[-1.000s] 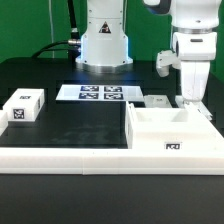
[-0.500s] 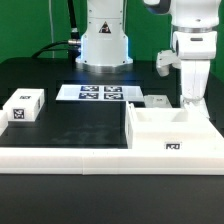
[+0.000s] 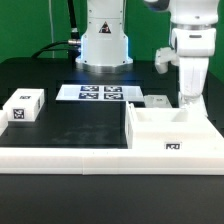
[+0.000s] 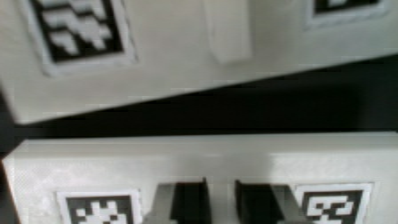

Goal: Assemble cabinet

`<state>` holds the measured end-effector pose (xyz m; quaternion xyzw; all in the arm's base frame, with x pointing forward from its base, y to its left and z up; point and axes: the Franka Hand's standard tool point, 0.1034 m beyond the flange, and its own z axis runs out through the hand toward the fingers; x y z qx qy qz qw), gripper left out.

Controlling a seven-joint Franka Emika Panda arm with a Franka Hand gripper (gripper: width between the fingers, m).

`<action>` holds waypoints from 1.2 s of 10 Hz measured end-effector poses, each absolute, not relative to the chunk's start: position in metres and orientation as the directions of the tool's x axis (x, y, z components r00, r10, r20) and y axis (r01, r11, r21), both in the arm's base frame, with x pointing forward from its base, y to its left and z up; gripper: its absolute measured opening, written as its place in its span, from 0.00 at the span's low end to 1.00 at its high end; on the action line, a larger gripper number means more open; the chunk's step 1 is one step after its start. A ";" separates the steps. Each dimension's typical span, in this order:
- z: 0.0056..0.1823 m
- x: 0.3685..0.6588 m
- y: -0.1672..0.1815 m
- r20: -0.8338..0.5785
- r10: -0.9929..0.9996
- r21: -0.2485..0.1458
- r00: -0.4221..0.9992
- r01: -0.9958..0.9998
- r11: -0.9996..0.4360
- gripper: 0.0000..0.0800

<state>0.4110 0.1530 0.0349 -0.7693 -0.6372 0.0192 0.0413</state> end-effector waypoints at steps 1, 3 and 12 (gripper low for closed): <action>0.044 0.412 0.147 0.011 0.982 -0.085 0.186 0.979 -0.184 0.09; 0.057 0.413 0.129 -0.001 0.985 -0.076 0.175 0.982 -0.175 0.09; 0.056 0.431 0.109 0.021 0.995 -0.051 0.095 0.994 -0.094 0.09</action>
Offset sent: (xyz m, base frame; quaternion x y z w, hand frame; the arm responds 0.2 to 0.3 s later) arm -0.0089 -0.0371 0.0171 0.0049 -0.0152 -0.0344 0.9993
